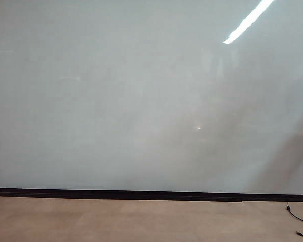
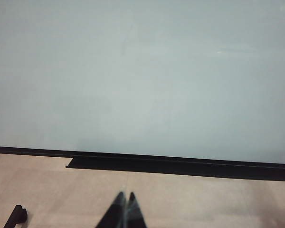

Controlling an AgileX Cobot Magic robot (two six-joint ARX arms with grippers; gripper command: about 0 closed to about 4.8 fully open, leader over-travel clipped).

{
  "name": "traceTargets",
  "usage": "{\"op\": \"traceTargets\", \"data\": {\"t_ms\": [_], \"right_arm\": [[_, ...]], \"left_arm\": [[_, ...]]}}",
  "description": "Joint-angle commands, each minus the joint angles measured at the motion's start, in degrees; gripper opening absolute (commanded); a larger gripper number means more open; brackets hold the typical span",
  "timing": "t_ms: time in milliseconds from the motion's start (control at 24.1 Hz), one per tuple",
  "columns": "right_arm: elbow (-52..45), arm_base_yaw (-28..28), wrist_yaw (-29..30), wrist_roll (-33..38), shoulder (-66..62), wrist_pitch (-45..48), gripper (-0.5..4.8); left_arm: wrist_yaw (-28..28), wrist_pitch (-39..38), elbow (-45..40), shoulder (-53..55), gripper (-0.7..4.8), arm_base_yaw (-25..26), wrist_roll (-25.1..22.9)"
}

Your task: Pick up the pen on the shelf to the right of the whiteboard and draw a cross mark.

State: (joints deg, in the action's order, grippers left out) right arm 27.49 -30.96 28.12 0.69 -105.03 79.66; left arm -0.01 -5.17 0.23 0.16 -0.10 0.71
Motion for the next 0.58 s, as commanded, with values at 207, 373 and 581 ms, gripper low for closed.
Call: {"op": "traceTargets", "data": {"t_ms": [207,373,581], "right_arm": [[5.2,0.0,0.1,1.0,-4.9,1.2,4.54],[7.5,0.0,2.0,1.4,-7.2,1.3,4.53],[8.5,-0.1,5.6,1.4,-8.6,1.3,4.49]], "left_arm": [[0.2,0.5,0.2,0.0,-0.04,0.0,-0.2],[0.2,0.5,0.2,0.0,-0.05,0.0,-0.3],[0.2,0.5,0.2,0.0,-0.04,0.0,-0.3]]}}
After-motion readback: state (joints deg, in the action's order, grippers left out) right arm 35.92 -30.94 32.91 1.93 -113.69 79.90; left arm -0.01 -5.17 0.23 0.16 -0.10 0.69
